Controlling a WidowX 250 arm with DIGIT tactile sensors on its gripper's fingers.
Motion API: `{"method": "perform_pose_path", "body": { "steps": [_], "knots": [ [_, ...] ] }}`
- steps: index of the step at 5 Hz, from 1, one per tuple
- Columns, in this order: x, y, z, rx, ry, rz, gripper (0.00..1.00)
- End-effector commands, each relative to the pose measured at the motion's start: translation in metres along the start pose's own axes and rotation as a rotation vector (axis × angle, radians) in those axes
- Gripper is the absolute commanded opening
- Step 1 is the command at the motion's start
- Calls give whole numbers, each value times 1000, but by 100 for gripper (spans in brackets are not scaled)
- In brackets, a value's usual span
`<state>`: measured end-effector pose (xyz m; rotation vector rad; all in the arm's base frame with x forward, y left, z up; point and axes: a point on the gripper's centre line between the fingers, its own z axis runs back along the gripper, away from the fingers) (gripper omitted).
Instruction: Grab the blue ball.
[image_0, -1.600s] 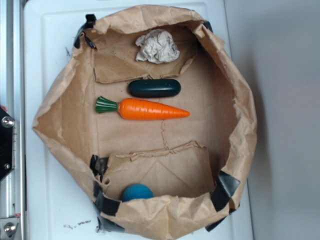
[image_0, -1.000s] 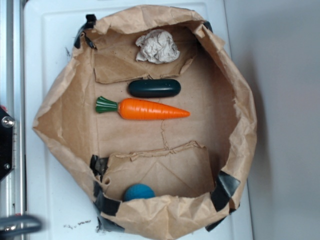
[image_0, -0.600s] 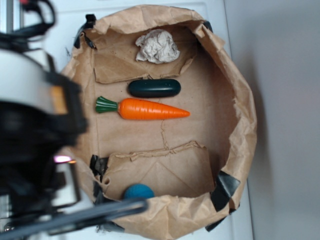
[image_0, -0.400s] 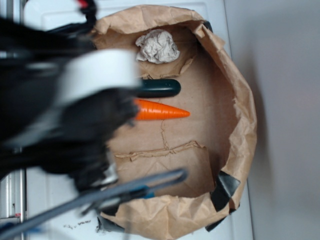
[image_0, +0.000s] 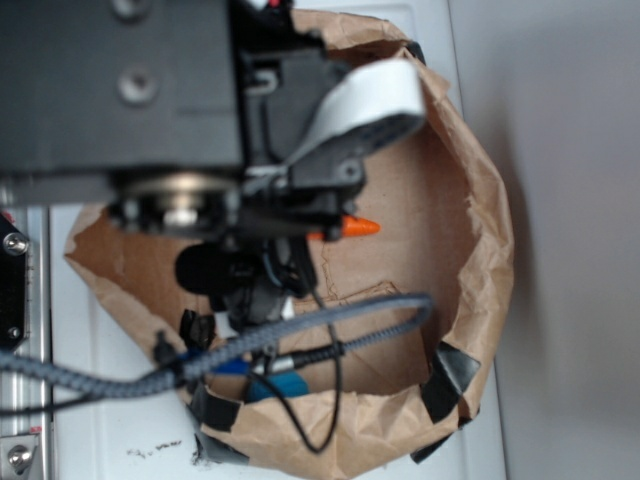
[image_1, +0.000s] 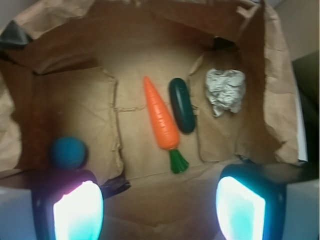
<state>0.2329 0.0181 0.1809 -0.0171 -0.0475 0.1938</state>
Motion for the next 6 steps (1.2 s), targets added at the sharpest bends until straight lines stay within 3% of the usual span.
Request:
{"method": "perform_pose_path", "body": {
  "steps": [1,2,4,5,6],
  "knots": [
    [9,6,15,-9,-63,5,100],
    [9,6,15,-9,-63,5,100],
    [41,16,-3,-44,-58,196,100],
    [63,17,-24,-6,-81,-34,100],
    [54,10,-25,-28,-96,-283,100]
  ]
}}
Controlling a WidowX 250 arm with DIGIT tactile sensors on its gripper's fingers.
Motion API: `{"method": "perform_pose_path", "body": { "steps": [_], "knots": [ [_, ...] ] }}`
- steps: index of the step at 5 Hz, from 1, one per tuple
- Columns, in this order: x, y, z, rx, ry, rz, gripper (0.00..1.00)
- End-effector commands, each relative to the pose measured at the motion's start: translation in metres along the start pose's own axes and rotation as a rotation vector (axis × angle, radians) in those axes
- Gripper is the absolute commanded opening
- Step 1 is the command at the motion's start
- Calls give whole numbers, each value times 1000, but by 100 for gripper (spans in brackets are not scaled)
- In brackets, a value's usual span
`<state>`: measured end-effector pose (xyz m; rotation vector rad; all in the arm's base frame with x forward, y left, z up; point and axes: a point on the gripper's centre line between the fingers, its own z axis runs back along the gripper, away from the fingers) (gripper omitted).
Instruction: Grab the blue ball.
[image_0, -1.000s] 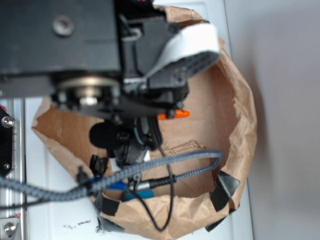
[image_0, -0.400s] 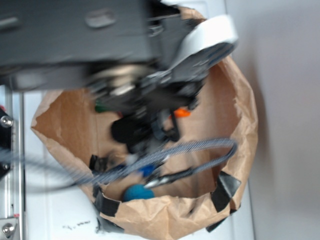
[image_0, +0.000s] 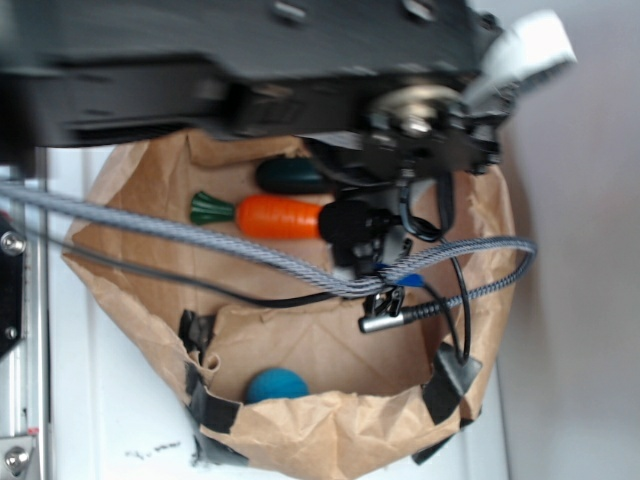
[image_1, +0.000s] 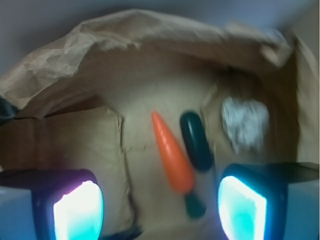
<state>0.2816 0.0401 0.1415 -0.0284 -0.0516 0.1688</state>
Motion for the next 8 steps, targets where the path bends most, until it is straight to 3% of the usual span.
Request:
{"method": "perform_pose_path", "body": {
  "steps": [1,3,4,6,7,8],
  "knots": [
    [-13,-4,30,-9,-157,-511,100],
    [-13,-4,30,-9,-157,-511,100],
    [3,3,17,-63,-71,-593,100],
    [2,10,1,-78,-7,-713,100],
    [-13,2,-2,-58,-86,-892,100],
    [-14,-3,-12,-18,-87,-969,100]
  ]
}}
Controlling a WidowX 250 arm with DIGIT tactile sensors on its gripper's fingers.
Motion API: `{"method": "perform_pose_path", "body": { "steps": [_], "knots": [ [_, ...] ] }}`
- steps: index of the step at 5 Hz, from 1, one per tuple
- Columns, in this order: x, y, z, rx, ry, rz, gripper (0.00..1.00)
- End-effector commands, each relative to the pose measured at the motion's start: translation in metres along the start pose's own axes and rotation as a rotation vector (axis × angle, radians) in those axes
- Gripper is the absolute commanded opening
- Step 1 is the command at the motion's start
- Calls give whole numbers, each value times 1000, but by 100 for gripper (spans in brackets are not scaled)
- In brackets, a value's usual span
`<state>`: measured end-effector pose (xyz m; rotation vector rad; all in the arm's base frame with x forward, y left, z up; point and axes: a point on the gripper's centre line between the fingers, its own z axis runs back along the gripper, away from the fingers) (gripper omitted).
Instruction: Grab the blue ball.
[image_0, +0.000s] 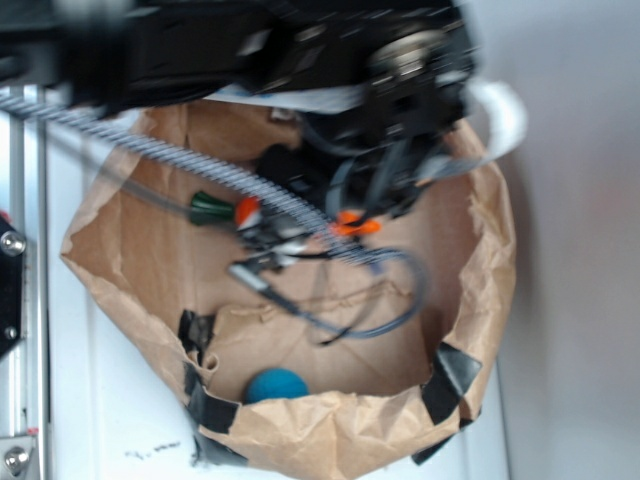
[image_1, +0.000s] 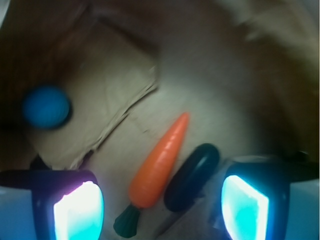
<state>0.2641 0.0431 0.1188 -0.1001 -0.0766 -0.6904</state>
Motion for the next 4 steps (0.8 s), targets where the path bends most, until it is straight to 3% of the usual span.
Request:
{"method": "perform_pose_path", "body": {
  "steps": [1,2,4],
  "knots": [
    [17,-12,-8,105,-10,-214,100],
    [22,-28,-19,68,-5,-282,100],
    [29,-54,-25,-20,-64,-416,100]
  ]
}}
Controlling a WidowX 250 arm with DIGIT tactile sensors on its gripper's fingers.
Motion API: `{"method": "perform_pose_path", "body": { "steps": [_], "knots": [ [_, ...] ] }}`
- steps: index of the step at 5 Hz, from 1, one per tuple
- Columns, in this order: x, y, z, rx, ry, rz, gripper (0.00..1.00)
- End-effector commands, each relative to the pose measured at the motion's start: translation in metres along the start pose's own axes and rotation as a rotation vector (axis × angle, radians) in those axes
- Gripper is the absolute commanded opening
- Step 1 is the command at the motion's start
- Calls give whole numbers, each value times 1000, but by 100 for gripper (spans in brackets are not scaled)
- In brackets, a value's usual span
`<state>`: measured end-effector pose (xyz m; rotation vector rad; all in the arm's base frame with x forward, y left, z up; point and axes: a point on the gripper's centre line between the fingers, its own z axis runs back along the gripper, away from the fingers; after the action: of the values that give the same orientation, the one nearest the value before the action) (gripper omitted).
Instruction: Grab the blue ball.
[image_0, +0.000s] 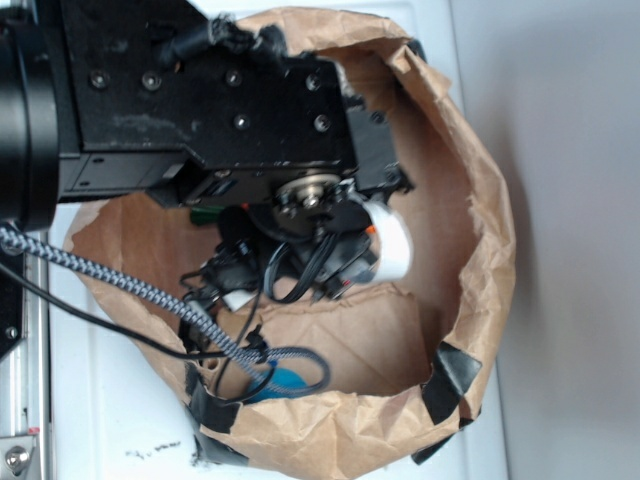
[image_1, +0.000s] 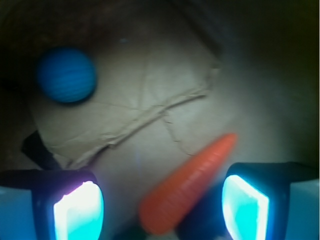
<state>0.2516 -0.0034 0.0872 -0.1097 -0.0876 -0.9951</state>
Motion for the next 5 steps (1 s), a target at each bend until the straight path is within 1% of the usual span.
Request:
{"method": "perform_pose_path", "body": {
  "steps": [1,3,4,5],
  "knots": [
    [18,-5,26,-77,-126,-246,100],
    [18,-5,26,-77,-126,-246,100],
    [21,9,14,-34,-112,-265,100],
    [20,19,12,14,-125,-283,100]
  ]
}}
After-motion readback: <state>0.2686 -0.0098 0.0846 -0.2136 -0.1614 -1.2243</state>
